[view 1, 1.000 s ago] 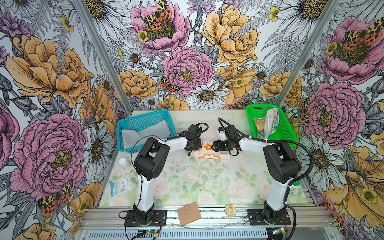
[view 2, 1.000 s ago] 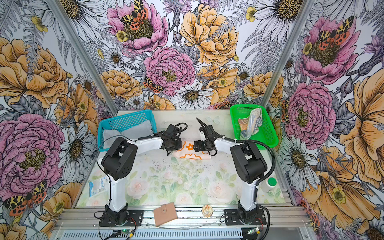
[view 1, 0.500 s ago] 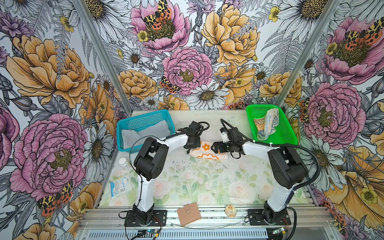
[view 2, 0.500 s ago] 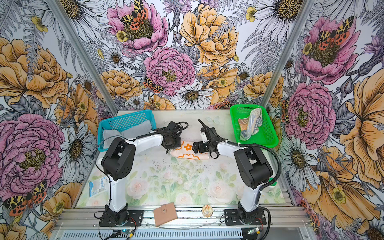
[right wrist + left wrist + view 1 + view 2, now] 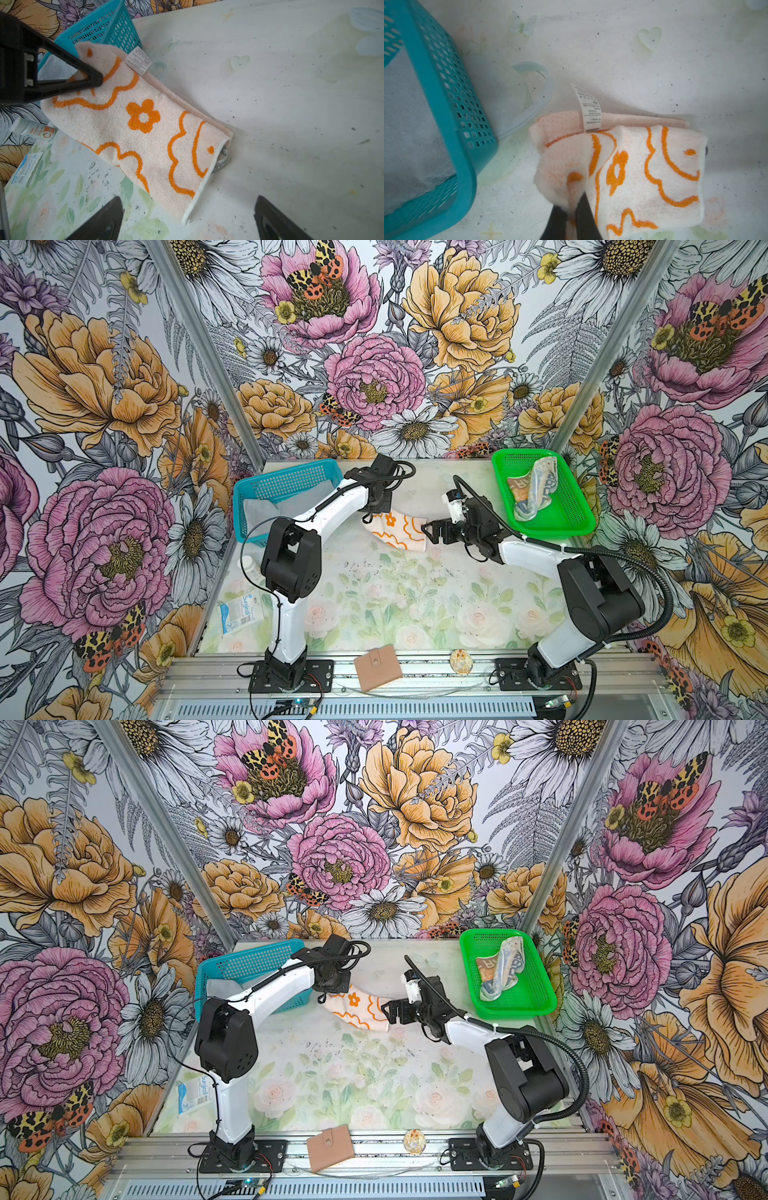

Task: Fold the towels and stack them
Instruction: 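Lift the folded towel with the left gripper and carry it over the teal basket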

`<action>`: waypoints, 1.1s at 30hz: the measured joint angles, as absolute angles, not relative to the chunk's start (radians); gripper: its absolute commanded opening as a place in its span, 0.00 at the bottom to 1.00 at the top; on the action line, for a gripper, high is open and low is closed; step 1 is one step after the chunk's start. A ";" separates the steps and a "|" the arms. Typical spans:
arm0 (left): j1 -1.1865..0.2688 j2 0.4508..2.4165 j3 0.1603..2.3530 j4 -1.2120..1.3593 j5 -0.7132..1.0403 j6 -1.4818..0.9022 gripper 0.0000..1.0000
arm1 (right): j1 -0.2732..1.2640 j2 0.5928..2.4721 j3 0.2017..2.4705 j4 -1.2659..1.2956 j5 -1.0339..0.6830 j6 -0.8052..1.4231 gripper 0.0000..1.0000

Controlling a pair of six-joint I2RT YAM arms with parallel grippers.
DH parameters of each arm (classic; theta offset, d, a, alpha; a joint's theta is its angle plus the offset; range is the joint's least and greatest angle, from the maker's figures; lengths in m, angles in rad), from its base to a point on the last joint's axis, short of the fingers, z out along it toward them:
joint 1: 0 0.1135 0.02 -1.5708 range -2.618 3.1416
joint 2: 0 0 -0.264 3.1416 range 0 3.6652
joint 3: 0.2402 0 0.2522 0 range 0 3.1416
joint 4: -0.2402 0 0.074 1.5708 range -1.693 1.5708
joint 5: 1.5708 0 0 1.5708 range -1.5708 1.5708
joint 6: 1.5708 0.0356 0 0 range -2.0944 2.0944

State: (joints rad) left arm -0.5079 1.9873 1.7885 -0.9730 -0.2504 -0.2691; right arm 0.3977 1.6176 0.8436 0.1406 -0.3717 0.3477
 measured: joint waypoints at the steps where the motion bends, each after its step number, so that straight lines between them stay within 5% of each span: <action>1: -0.507 1.987 1.815 -0.992 -0.263 -0.256 0.00 | 0.398 1.618 0.842 0.146 -0.376 0.349 0.99; 33: -0.248 1.978 2.095 -1.181 -0.392 -0.070 0.00 | 0.402 1.620 0.842 0.178 -0.443 0.350 0.99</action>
